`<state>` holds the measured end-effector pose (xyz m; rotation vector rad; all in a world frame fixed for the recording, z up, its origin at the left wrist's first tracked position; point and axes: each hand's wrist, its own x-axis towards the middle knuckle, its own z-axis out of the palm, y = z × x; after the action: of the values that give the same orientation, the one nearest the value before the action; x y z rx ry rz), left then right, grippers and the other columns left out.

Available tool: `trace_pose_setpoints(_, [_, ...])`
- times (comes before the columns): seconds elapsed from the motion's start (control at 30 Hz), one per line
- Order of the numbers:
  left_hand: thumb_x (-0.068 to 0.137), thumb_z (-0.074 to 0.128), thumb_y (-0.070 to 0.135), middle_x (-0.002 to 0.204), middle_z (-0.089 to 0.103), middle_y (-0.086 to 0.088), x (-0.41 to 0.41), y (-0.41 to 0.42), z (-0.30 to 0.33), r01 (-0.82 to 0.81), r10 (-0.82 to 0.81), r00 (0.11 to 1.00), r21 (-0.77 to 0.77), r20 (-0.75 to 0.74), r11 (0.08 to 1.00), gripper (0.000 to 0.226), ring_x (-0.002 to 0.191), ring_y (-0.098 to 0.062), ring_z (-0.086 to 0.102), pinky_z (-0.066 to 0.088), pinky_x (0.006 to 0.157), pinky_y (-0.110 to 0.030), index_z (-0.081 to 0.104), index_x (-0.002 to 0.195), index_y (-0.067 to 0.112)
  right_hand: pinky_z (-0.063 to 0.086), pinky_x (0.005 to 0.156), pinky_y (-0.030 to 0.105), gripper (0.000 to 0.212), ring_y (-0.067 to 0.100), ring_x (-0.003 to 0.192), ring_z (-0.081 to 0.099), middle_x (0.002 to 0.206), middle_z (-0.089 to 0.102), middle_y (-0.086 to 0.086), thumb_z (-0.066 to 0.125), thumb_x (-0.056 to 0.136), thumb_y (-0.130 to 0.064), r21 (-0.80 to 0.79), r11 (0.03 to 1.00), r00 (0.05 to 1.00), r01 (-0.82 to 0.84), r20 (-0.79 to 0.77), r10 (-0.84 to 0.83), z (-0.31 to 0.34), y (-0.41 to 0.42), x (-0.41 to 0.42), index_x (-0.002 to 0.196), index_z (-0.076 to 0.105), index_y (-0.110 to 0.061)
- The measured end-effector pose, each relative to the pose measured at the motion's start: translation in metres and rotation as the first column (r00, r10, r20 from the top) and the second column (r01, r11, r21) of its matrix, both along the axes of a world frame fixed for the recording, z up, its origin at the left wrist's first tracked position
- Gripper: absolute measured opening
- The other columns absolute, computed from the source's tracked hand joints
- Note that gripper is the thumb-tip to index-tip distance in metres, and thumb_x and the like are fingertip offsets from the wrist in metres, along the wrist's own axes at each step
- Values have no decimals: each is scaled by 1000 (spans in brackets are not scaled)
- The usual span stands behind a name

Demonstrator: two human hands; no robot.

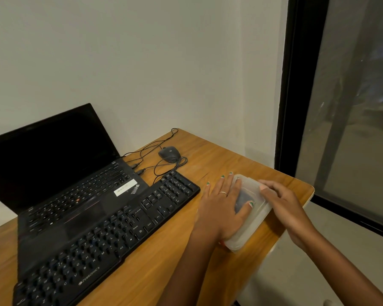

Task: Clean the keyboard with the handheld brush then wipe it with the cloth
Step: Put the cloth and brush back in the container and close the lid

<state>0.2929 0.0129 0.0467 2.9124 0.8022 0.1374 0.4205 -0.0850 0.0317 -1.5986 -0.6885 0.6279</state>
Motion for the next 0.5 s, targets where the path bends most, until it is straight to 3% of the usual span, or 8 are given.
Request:
trace_pose_setpoints(0.27, [75,-5,67,162,-2,2,-1,0,-1,-4,4,1000,-4,17,1000,91,148,-16,-2,-4,118,-40,7,155,24,42,82,30,38,16,105,49,118,48,-4,46,97,-33,-174,984,989,-30,138,55,7,6,3,133,44,-22])
trace_pose_setpoints(0.4, [75,-5,67,162,-2,2,0,-1,1,-2,2,1000,-16,22,1000,91,148,-17,-3,-4,117,-41,5,154,24,45,68,27,34,17,98,53,117,54,3,51,95,-30,-158,987,999,-40,23,44,7,5,7,128,47,-22])
trace_pose_setpoints(0.5, [76,-4,67,162,-3,2,-1,0,0,-3,4,1000,-14,23,1000,90,148,-17,-3,-5,117,-40,4,154,25,49,79,35,35,22,102,54,116,54,4,60,90,-28,-93,996,993,14,-118,-25,4,4,8,123,48,-28])
